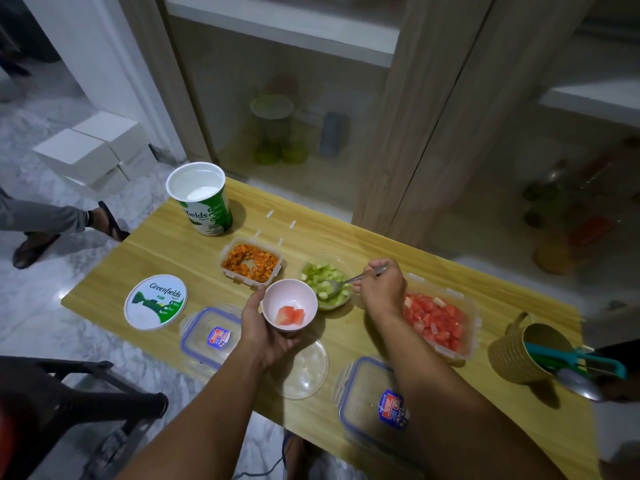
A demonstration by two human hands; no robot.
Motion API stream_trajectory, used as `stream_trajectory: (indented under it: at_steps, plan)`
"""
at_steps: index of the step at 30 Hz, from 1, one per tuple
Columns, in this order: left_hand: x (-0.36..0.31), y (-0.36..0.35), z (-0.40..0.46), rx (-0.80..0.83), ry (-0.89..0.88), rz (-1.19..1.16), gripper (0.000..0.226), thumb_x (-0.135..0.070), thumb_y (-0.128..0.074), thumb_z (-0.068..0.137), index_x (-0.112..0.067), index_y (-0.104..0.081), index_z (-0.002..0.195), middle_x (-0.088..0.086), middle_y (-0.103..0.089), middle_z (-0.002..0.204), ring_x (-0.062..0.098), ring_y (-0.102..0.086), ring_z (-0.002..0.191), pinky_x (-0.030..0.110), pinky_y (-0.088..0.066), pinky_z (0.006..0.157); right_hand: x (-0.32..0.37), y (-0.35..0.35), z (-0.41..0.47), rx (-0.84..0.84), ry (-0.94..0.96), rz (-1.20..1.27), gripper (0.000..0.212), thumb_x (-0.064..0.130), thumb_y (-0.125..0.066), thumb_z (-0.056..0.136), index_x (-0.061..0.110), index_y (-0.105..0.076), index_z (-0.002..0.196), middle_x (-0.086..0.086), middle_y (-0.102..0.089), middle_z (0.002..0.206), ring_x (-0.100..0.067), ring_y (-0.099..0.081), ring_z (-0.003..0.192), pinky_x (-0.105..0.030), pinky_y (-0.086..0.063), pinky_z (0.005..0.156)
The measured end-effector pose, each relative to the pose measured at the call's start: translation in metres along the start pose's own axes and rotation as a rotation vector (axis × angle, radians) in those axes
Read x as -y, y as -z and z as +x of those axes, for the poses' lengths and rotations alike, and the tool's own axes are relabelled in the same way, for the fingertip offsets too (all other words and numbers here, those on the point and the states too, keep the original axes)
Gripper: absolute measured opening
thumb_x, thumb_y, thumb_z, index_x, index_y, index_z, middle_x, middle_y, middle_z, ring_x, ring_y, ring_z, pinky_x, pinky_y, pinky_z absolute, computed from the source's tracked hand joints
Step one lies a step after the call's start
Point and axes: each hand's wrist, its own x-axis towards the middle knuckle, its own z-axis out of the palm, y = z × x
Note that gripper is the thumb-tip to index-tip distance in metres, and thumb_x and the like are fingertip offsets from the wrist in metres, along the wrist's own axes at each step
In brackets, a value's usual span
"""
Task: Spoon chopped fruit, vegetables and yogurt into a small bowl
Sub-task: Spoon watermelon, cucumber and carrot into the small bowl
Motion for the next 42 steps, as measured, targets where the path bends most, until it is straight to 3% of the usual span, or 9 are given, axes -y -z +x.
stream_trajectory:
  at_steps: [3, 7, 12, 19, 28, 32, 35, 39, 42]
  plan:
    - [0.001, -0.004, -0.004, -0.011, -0.029, 0.02, 0.056, -0.057, -0.05, 0.088, -0.005, -0.058, 0.104, 0.023, -0.06, 0.1, 0.041, -0.058, 0.083, 0.049, -0.057, 0.048, 0.013, 0.015, -0.005, -0.058, -0.059, 0.09, 0.023, 0.011, -0.056, 0.088, 0.029, -0.05, 0.077, -0.003, -0.068, 0.067, -0.029, -0.073, 0.065, -0.048, -0.06, 0.072]
    - [0.003, -0.01, -0.01, -0.034, -0.073, 0.073, 0.054, -0.057, -0.047, 0.09, -0.005, -0.058, 0.101, 0.02, -0.059, 0.094, 0.038, -0.057, 0.078, 0.041, -0.054, 0.039, 0.017, 0.025, -0.007, -0.075, -0.03, 0.121, 0.025, 0.004, -0.053, 0.093, 0.025, -0.051, 0.079, -0.014, -0.069, 0.084, -0.025, -0.072, 0.063, -0.044, -0.062, 0.067]
    - [0.005, -0.014, -0.018, -0.026, -0.083, 0.075, 0.056, -0.058, -0.045, 0.092, -0.005, -0.058, 0.1, 0.019, -0.058, 0.09, 0.035, -0.055, 0.075, 0.033, -0.051, 0.035, 0.013, 0.026, -0.006, -0.088, -0.053, 0.1, 0.021, 0.005, -0.052, 0.092, 0.022, -0.052, 0.079, -0.015, -0.07, 0.084, -0.025, -0.072, 0.06, -0.046, -0.062, 0.067]
    - [0.005, -0.006, -0.014, -0.036, -0.079, 0.055, 0.057, -0.06, -0.049, 0.089, -0.005, -0.058, 0.105, 0.021, -0.059, 0.097, 0.037, -0.057, 0.08, 0.037, -0.053, 0.04, 0.011, 0.024, -0.01, -0.104, -0.129, 0.148, 0.024, 0.003, -0.052, 0.091, 0.022, -0.051, 0.075, -0.019, -0.071, 0.084, -0.026, -0.072, 0.057, -0.037, -0.061, 0.058]
    - [0.005, -0.006, -0.016, -0.025, -0.077, 0.068, 0.06, -0.061, -0.049, 0.089, -0.003, -0.058, 0.1, 0.021, -0.059, 0.095, 0.037, -0.058, 0.079, 0.041, -0.056, 0.04, 0.025, 0.035, -0.014, -0.029, -0.171, 0.367, 0.012, 0.0, -0.049, 0.094, 0.011, -0.051, 0.09, -0.012, -0.063, 0.074, -0.024, -0.07, 0.06, -0.038, -0.061, 0.065]
    - [0.004, -0.002, -0.006, -0.053, -0.119, 0.146, 0.074, -0.068, -0.044, 0.087, -0.001, -0.057, 0.115, 0.021, -0.06, 0.094, 0.034, -0.058, 0.072, 0.031, -0.051, 0.035, 0.042, 0.034, -0.032, 0.13, -0.004, 0.418, 0.015, 0.0, -0.053, 0.095, 0.012, -0.055, 0.088, -0.015, -0.063, 0.087, -0.027, -0.072, 0.067, -0.032, -0.062, 0.061]
    - [0.002, 0.005, 0.005, -0.059, -0.166, 0.193, 0.085, -0.075, -0.041, 0.084, -0.005, -0.059, 0.129, 0.021, -0.066, 0.095, 0.031, -0.065, 0.07, 0.029, -0.053, 0.04, 0.048, 0.028, -0.056, 0.374, 0.308, 0.222, 0.027, -0.003, -0.057, 0.092, 0.022, -0.062, 0.081, -0.009, -0.066, 0.086, -0.023, -0.072, 0.071, -0.034, -0.061, 0.068]
    - [0.002, 0.009, 0.007, -0.02, -0.198, 0.2, 0.091, -0.081, -0.036, 0.08, -0.008, -0.061, 0.128, 0.018, -0.066, 0.091, 0.031, -0.063, 0.073, 0.03, -0.053, 0.044, 0.058, 0.028, -0.074, 0.369, 0.611, 0.095, 0.022, -0.003, -0.061, 0.088, 0.019, -0.064, 0.085, 0.006, -0.066, 0.078, -0.004, -0.066, 0.072, -0.018, -0.052, 0.067]
    - [0.002, 0.015, 0.003, -0.027, -0.216, 0.162, 0.085, -0.081, -0.036, 0.081, -0.01, -0.064, 0.119, 0.018, -0.069, 0.096, 0.032, -0.065, 0.083, 0.034, -0.057, 0.061, 0.061, 0.03, -0.08, 0.375, 0.684, 0.084, 0.02, -0.002, -0.062, 0.088, 0.018, -0.065, 0.088, 0.002, -0.067, 0.079, -0.004, -0.067, 0.075, -0.014, -0.049, 0.066]
